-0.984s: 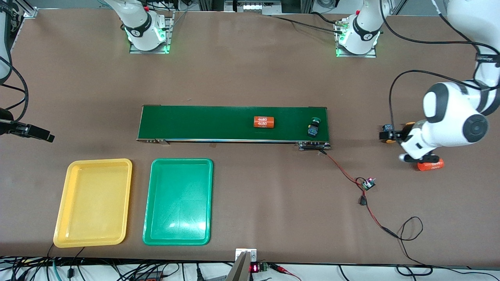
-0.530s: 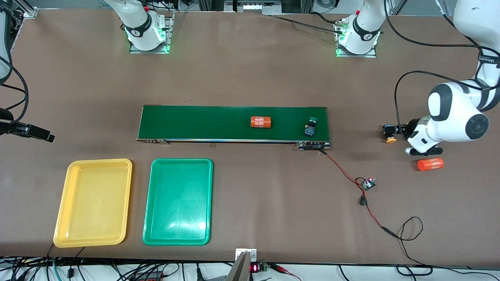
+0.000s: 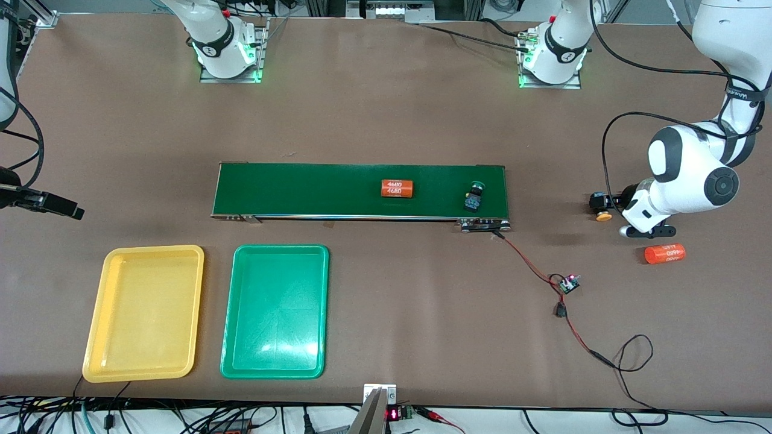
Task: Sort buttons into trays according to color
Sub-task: 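Grasp the yellow-capped push button with the left gripper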
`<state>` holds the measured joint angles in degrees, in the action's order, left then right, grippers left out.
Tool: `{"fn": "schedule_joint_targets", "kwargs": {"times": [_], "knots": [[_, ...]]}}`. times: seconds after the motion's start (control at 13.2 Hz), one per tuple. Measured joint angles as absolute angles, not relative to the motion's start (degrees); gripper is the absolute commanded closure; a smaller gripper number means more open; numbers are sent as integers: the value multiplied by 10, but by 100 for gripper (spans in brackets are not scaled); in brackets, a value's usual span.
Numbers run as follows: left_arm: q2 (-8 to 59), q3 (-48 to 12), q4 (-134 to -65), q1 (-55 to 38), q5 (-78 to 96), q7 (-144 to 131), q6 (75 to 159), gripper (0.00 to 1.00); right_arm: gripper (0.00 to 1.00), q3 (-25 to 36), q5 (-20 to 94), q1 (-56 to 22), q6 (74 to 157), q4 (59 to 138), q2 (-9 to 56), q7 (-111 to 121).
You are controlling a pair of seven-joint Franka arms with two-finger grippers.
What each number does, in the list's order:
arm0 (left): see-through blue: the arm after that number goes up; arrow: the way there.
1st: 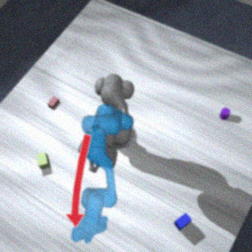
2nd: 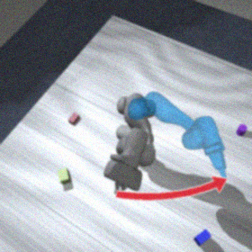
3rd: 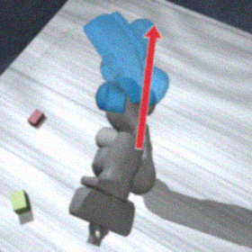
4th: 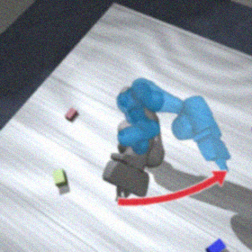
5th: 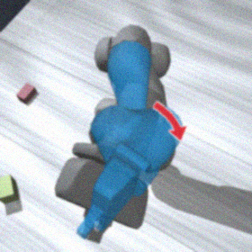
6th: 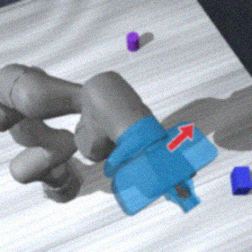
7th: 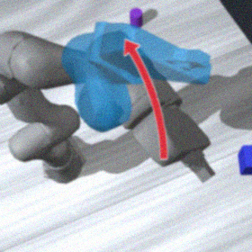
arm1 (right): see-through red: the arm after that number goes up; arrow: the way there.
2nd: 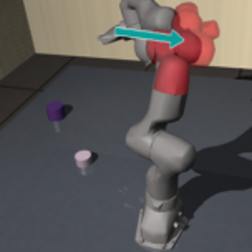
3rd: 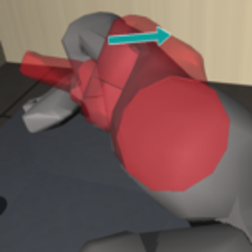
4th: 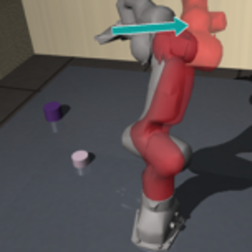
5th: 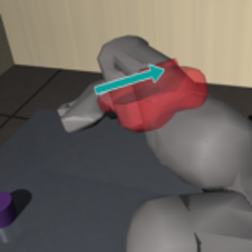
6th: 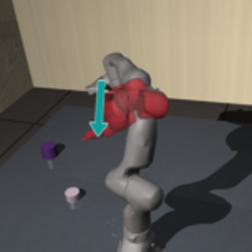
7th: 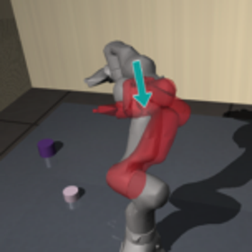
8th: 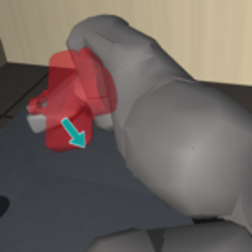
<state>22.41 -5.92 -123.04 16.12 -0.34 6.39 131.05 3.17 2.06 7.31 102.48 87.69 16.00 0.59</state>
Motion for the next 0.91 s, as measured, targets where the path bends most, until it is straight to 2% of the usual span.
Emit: {"fn": "schedule_joint_targets", "kwargs": {"times": [0.23,0.3,0.38,0.45,0.61,0.68,0.91], "knots": [[225,-59,-1270,164,-4,71,1370,0,0,31,20,73,1023,877,160,4],[225,-59,-1279,164,-3,71,1381,4,0,31,20,73,1018,877,159,4],[225,-59,-1284,164,-3,72,1385,23,0,32,19,73,1014,876,159,4],[225,-59,-1285,164,-4,73,1386,50,0,31,14,73,1009,876,158,4],[225,-59,-1285,164,-4,80,1387,90,0,31,-6,72,1004,874,157,3],[225,-59,-1285,164,-4,82,1387,100,0,31,-9,73,1004,867,156,3],[225,-60,-1285,164,-4,84,1387,100,0,33,-9,75,999,846,154,2]]}}
